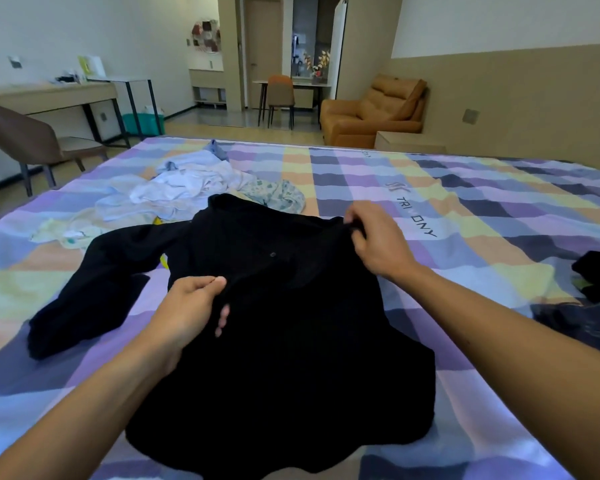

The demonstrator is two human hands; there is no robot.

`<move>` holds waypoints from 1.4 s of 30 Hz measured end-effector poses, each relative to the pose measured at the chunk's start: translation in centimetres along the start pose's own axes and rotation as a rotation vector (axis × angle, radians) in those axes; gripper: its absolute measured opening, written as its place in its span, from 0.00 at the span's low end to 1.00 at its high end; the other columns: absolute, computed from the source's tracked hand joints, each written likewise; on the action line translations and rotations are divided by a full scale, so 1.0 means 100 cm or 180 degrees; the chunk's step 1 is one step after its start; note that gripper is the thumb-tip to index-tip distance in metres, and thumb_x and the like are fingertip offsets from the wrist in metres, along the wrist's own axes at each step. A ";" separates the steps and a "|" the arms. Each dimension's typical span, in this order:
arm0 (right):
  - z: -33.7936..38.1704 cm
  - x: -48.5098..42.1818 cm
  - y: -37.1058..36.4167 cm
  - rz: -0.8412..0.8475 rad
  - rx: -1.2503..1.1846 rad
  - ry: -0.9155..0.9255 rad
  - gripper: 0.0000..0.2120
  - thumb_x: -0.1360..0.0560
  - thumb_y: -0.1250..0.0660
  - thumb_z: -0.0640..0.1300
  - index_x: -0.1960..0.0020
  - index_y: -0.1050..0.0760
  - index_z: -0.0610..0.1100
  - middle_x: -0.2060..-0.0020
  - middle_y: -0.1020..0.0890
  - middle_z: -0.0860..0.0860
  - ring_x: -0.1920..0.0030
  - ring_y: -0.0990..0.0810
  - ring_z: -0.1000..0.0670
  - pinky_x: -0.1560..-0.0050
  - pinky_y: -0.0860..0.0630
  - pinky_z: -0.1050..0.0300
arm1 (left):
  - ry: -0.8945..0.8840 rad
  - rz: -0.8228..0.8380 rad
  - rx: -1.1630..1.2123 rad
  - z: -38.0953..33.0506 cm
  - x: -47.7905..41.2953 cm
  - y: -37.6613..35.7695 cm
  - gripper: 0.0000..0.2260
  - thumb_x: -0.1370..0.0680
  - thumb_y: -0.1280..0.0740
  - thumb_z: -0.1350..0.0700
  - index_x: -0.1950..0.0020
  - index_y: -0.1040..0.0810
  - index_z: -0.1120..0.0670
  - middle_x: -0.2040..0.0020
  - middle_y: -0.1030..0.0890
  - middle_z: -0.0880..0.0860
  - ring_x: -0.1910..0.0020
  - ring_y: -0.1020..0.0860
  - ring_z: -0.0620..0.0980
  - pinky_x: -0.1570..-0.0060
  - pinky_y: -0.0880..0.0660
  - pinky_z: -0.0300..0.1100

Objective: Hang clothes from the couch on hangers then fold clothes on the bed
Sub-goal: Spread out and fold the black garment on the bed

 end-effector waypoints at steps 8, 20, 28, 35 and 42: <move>0.034 0.022 -0.041 0.0849 0.0902 -0.0144 0.10 0.28 0.37 0.36 0.52 0.26 0.49 0.52 0.26 0.51 0.49 0.28 0.45 0.51 0.37 0.51 | -0.0657 -0.0097 -0.2138 0.007 0.010 0.035 0.05 0.22 0.29 0.47 0.52 0.20 0.48 0.62 0.16 0.47 0.59 0.18 0.45 0.55 0.23 0.44; 0.179 -0.010 -0.126 0.1227 -0.0264 0.0356 0.15 0.24 0.32 0.47 0.39 0.29 0.49 0.44 0.27 0.50 0.42 0.27 0.45 0.39 0.29 0.44 | 0.0170 -0.1068 -0.3223 0.066 -0.020 0.208 0.13 0.24 0.30 0.45 0.54 0.26 0.53 0.54 0.19 0.57 0.55 0.22 0.60 0.59 0.28 0.49; 0.241 -0.037 -0.165 0.1326 -0.0597 0.0420 0.15 0.25 0.32 0.44 0.39 0.28 0.47 0.42 0.28 0.47 0.39 0.28 0.43 0.38 0.28 0.43 | -0.0550 -0.1781 -0.0672 0.004 -0.040 0.320 0.17 0.25 0.42 0.74 0.62 0.30 0.52 0.64 0.27 0.58 0.71 0.31 0.52 0.78 0.34 0.34; 0.283 -0.034 -0.203 0.1468 -0.0467 0.0609 0.22 0.25 0.33 0.42 0.32 0.30 0.46 0.37 0.29 0.47 0.38 0.28 0.44 0.38 0.29 0.46 | -0.0330 -0.1803 -0.2236 0.006 -0.020 0.383 0.18 0.30 0.32 0.76 0.47 0.22 0.57 0.57 0.19 0.57 0.64 0.19 0.49 0.62 0.24 0.37; 0.307 -0.024 -0.228 0.1498 0.0017 0.0700 0.21 0.23 0.34 0.49 0.31 0.29 0.47 0.38 0.28 0.48 0.38 0.28 0.44 0.36 0.31 0.49 | -0.0075 -0.1125 -0.3317 0.084 -0.011 0.393 0.14 0.36 0.21 0.43 0.53 0.18 0.43 0.54 0.22 0.44 0.50 0.29 0.53 0.47 0.32 0.50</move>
Point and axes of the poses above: each hand's wrist, its own x-axis away from the middle knuckle, its own y-axis out of the back of the hand, z = x × y, the point moved 5 cm from there along -x, towards the middle knuckle
